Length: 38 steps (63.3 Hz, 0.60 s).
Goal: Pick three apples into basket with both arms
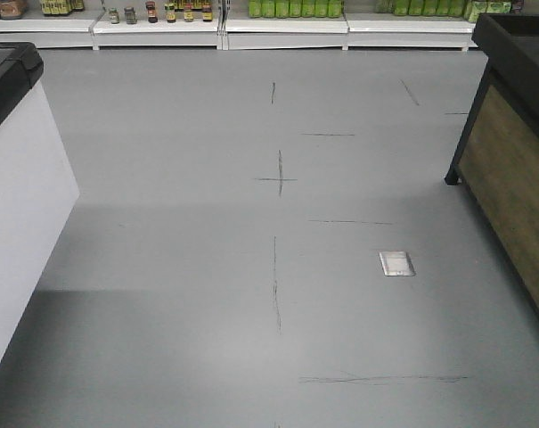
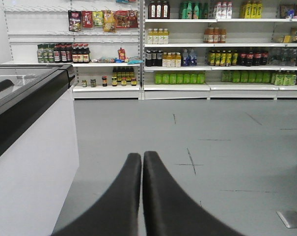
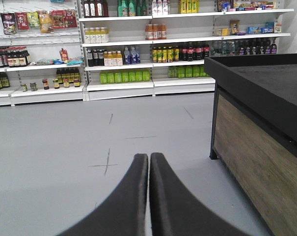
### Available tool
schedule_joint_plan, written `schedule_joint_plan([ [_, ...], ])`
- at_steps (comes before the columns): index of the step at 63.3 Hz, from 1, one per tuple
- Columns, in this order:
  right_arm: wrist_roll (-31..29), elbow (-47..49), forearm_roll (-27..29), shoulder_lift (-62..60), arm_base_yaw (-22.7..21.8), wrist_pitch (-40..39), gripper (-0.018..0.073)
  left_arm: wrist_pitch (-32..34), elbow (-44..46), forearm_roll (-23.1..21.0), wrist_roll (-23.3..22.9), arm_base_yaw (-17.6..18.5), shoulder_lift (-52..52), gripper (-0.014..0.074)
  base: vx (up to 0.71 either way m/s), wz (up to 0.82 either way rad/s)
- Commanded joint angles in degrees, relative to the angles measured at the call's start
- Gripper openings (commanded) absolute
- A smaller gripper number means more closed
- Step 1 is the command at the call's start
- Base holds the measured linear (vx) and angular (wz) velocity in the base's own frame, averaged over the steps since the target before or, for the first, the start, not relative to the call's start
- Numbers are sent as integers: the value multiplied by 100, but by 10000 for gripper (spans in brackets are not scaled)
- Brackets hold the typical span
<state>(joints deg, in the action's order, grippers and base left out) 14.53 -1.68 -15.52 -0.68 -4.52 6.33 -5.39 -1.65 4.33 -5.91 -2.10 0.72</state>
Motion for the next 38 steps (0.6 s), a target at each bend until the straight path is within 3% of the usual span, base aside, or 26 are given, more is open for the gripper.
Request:
schedule_joint_plan([
  [1, -37, -70, -68, -70, -34, -412, -5, 445, 149, -12, -62, -2, 76, -6, 3, 0],
  [38, -37, -70, -68, -70, -34, -412, -5, 445, 149, -12, -62, -2, 76, -6, 10, -1],
])
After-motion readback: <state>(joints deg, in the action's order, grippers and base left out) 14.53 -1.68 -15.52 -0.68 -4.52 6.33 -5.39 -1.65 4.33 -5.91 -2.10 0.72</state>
